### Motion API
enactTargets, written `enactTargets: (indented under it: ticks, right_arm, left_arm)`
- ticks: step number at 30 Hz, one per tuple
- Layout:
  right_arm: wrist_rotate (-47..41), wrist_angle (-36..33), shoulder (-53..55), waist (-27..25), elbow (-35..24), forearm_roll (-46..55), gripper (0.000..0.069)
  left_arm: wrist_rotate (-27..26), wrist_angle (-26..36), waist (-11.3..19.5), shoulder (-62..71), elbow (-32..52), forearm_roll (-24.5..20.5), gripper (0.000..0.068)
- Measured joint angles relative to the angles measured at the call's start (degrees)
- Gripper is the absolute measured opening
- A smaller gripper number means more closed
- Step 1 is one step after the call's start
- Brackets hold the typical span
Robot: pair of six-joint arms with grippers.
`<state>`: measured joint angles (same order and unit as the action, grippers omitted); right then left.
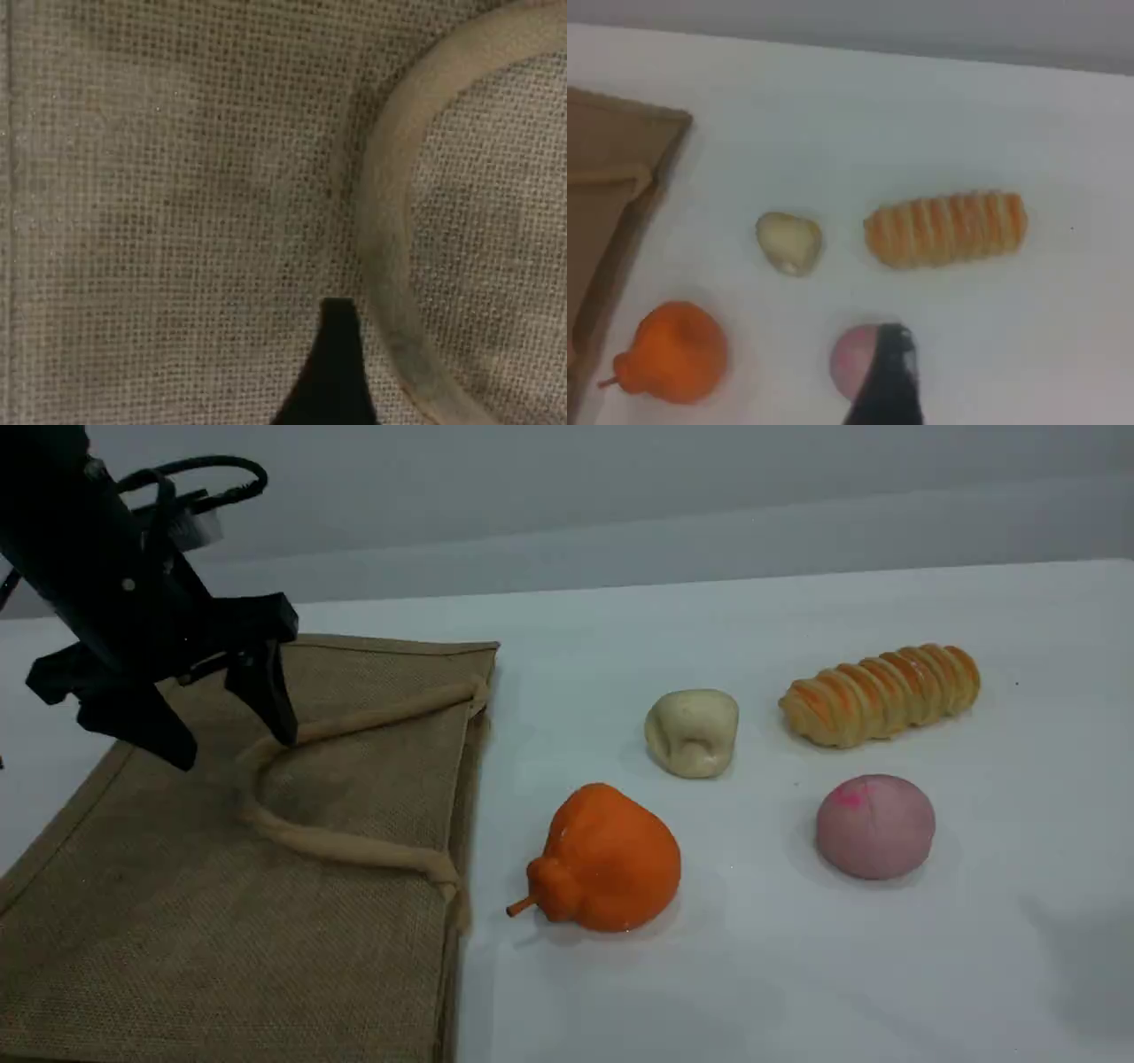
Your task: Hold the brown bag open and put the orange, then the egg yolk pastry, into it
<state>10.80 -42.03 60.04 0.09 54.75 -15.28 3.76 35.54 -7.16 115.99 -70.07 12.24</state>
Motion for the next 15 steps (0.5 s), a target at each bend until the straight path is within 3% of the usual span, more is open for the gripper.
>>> enactTargets:
  ticks: [15]
  right_arm:
    - [0.0,-0.1,0.0,0.0,0.0,0.0,0.058]
  left_arm:
    - [-0.1,-0.3,0.0,4.3,0.1,-0.2,0.0577]
